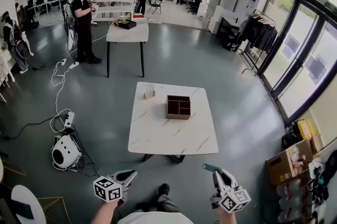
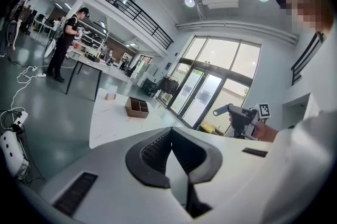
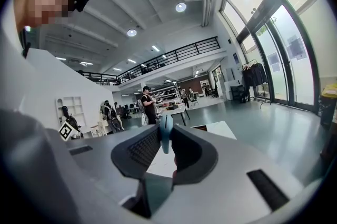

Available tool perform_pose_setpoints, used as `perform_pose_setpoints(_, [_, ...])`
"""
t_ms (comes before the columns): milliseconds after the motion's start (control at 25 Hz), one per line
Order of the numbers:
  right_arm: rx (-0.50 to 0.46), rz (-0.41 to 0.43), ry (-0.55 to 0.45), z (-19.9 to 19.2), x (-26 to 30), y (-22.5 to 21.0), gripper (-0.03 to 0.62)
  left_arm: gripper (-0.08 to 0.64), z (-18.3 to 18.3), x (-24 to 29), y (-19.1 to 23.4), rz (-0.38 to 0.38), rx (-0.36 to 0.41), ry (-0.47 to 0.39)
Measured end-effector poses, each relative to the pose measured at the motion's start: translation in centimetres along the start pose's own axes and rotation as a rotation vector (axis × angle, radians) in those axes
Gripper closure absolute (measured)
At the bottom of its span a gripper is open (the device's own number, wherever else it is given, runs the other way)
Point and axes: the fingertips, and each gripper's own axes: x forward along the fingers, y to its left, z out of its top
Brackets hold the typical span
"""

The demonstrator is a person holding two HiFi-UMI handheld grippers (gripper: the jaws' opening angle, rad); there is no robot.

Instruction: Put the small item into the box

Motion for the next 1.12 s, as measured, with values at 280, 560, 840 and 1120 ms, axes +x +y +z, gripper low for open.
perform_pose_setpoints(280, [0.008,0.033,0.013,0.0,3.0,-1.7,0.511,0.546,0.6,1.8,1.2,0.029,-0.018,0.005])
perform_pose_setpoints(560, [0.015,0.072,0.027,1.2,7.3,-4.6,0.511,0.546,2.9,5.6,2.1,0.044,-0.018,0.008])
perform_pose_setpoints(840, [0.015,0.127,0.035,2.6,12.2,-8.1,0.511,0.546,5.9,10.0,3.0,0.071,-0.012,-0.006])
perform_pose_setpoints(1120, [0.02,0.208,0.044,3.1,16.3,-11.5,0.511,0.546,8.2,14.2,3.0,0.115,-0.009,-0.021])
